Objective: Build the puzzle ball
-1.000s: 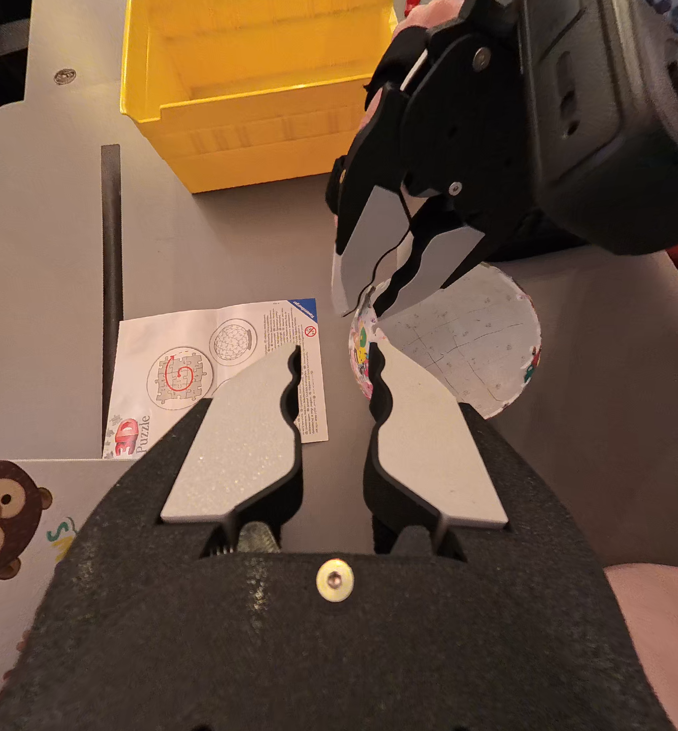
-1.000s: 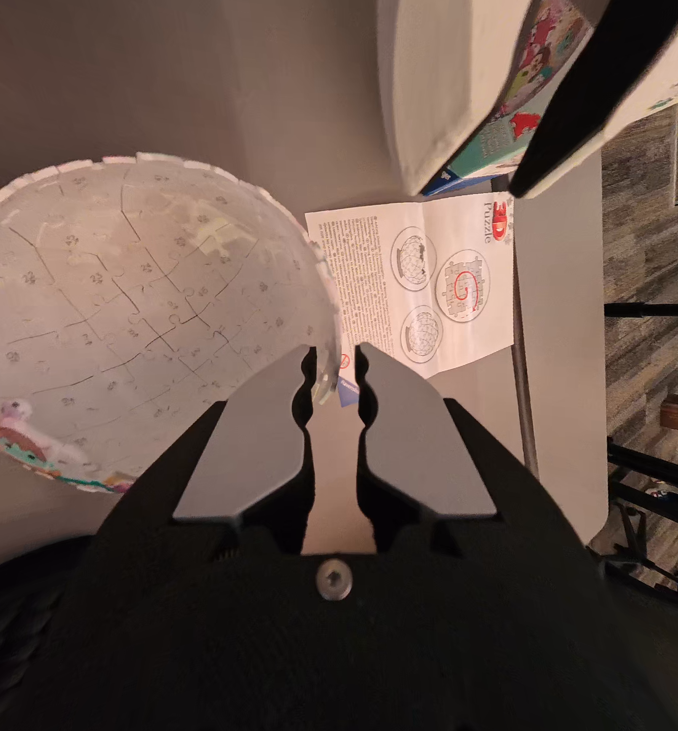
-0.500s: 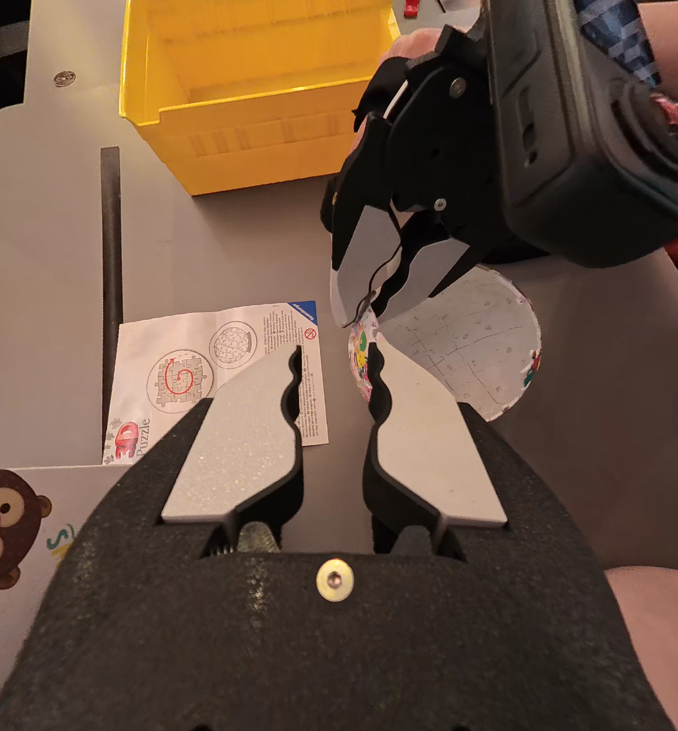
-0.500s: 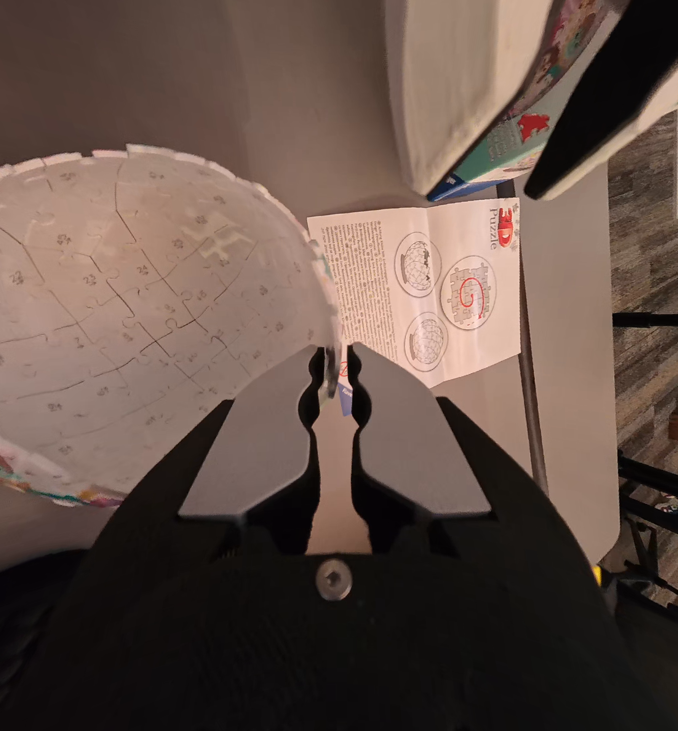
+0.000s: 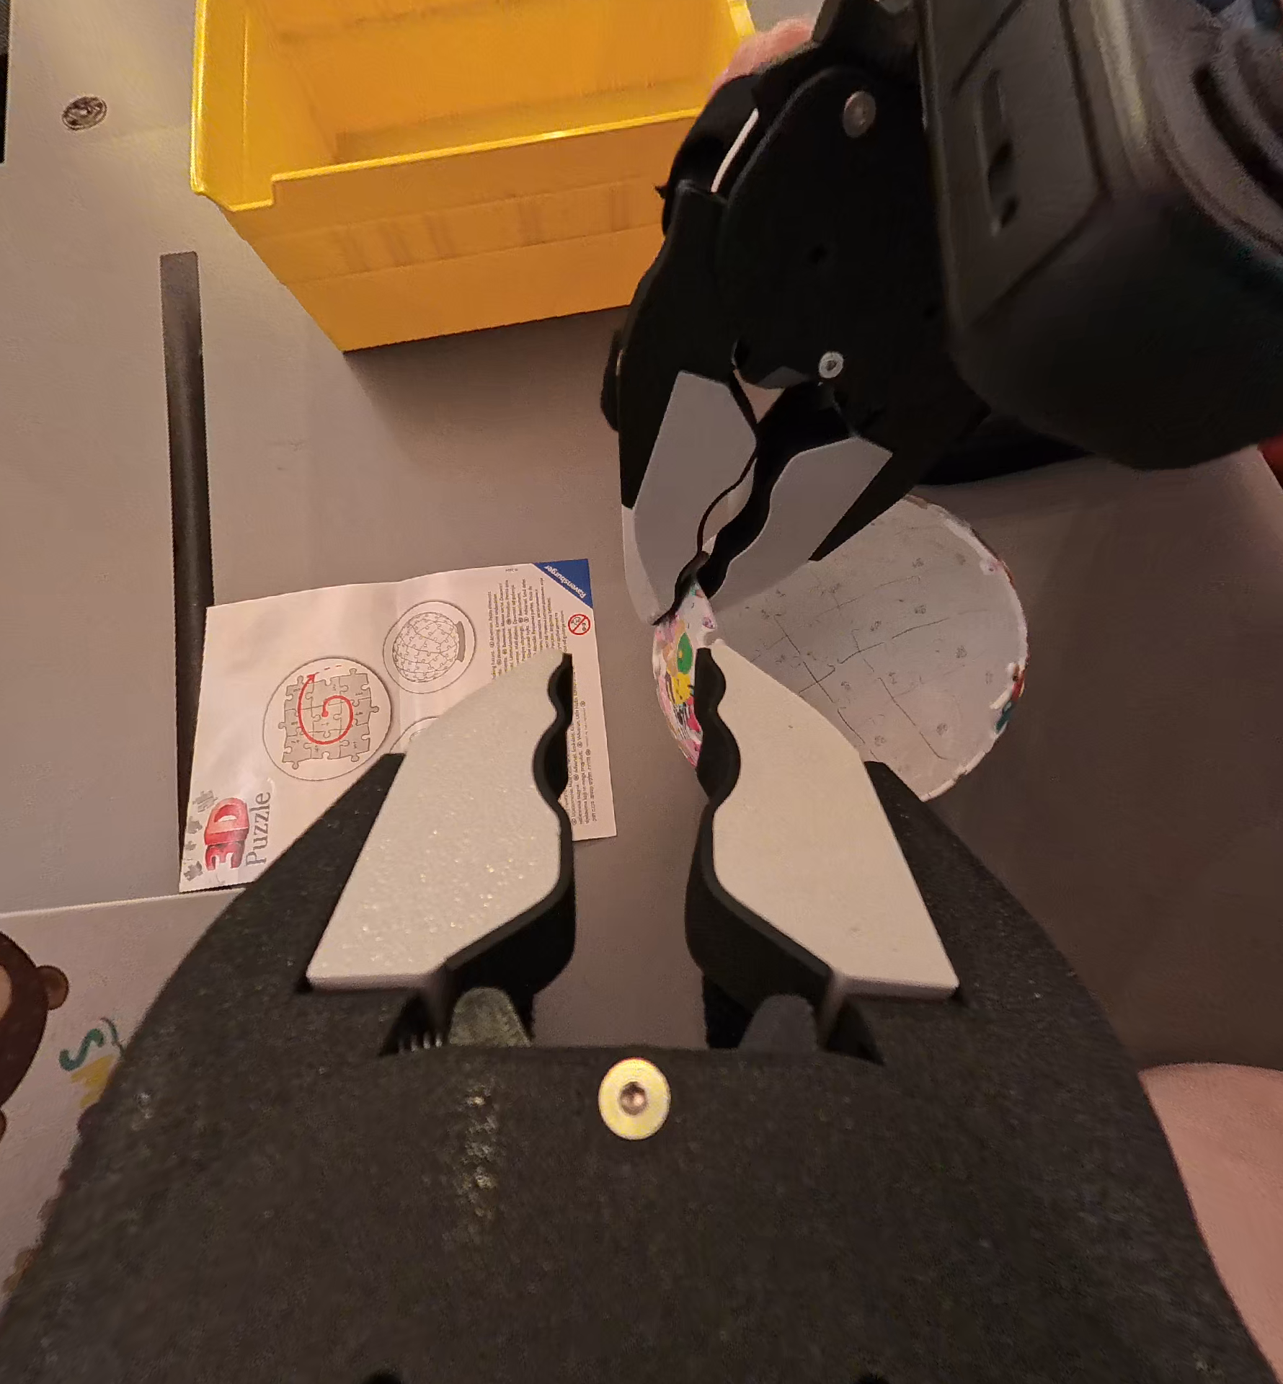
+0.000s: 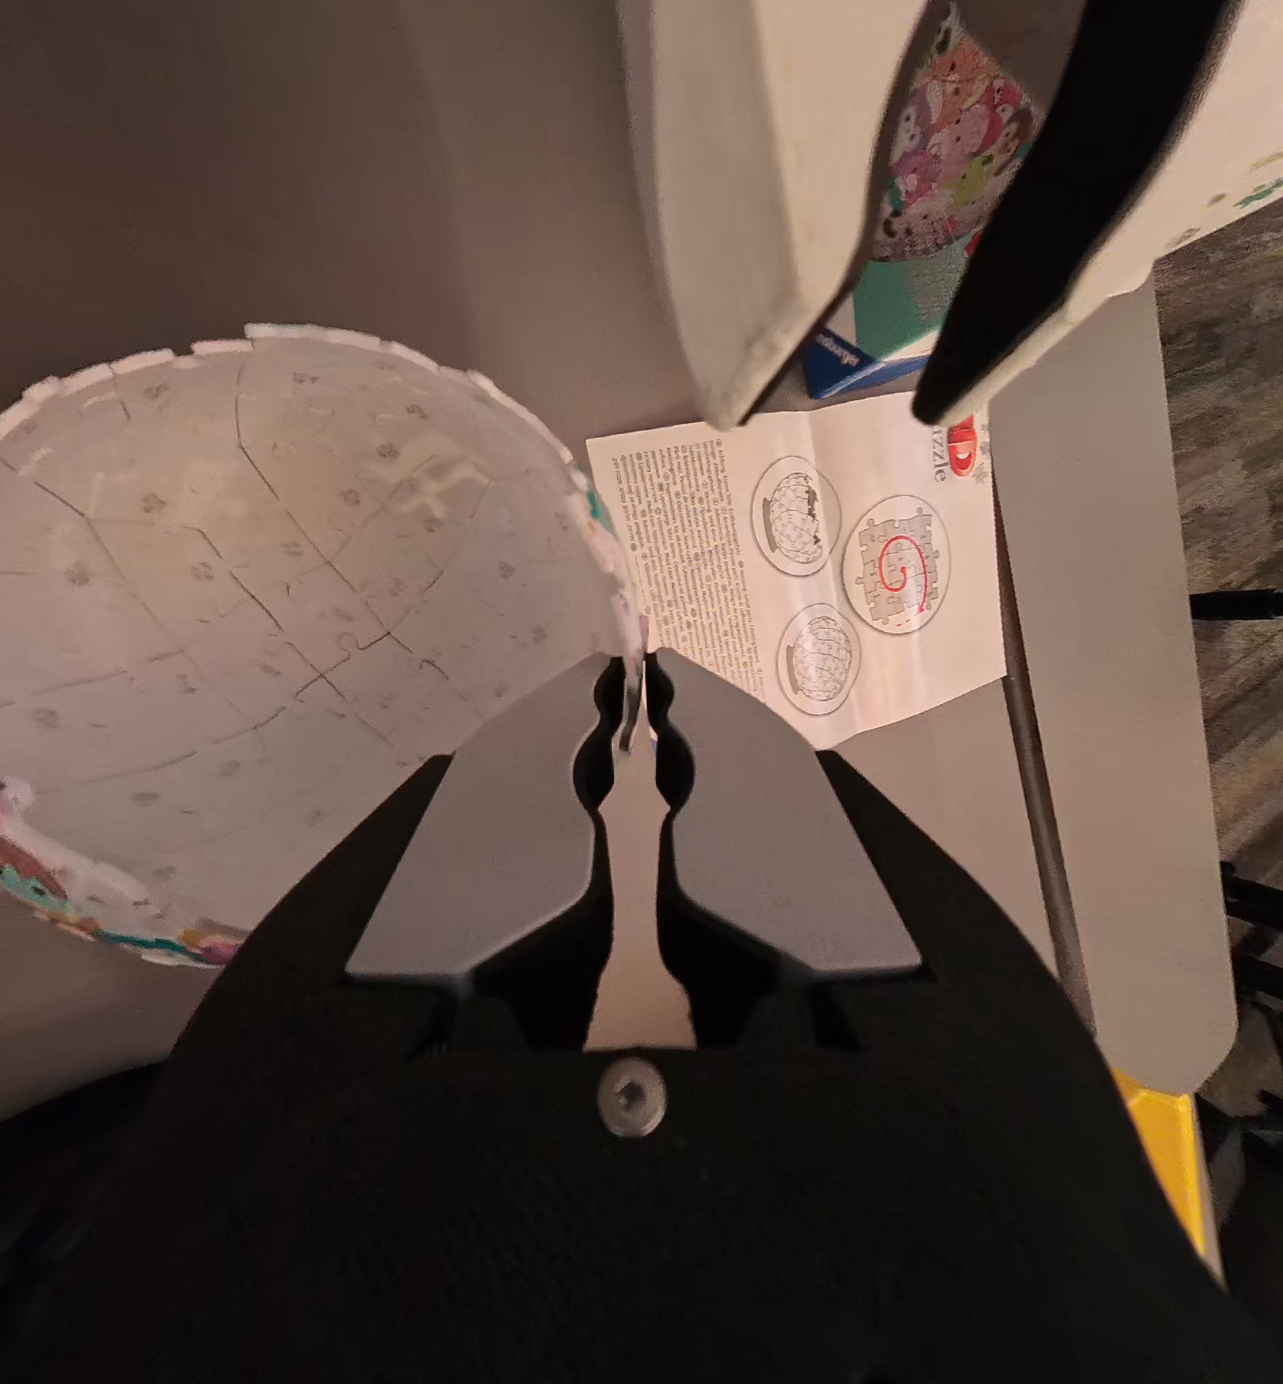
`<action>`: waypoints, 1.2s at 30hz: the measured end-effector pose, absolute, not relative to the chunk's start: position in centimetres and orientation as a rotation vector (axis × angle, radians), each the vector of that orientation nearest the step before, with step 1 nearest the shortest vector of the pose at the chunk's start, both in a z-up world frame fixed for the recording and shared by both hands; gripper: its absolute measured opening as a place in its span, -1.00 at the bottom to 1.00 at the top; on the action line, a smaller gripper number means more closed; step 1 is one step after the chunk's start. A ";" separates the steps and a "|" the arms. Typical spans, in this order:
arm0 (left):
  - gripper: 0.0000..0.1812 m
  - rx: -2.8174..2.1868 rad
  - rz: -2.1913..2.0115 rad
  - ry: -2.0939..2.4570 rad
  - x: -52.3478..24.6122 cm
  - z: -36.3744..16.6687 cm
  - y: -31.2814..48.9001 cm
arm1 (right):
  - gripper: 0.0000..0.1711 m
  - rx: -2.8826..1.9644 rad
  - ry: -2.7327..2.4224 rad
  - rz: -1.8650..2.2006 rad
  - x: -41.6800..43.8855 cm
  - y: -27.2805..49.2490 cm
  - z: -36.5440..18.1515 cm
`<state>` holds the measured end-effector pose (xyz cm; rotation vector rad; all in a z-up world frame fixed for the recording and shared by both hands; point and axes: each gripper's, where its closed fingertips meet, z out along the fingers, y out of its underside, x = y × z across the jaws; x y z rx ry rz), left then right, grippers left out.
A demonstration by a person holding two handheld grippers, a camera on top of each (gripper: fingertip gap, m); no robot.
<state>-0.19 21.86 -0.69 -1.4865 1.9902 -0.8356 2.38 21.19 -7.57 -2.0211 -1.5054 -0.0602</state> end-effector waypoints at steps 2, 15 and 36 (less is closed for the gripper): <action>-0.67 -1.489 -0.837 1.997 -0.1 -0.9 21.8 | -0.93 -2.051 -1.474 -0.033 2.4 21.2 -7.6; -0.70 -1.504 -0.834 2.000 0.2 -1.2 22.0 | -0.94 -2.134 -1.399 -0.089 2.7 21.0 -7.6; -0.71 -1.500 -0.823 2.003 0.2 -1.1 21.8 | -0.93 -2.101 -1.404 -0.057 2.8 20.5 -7.1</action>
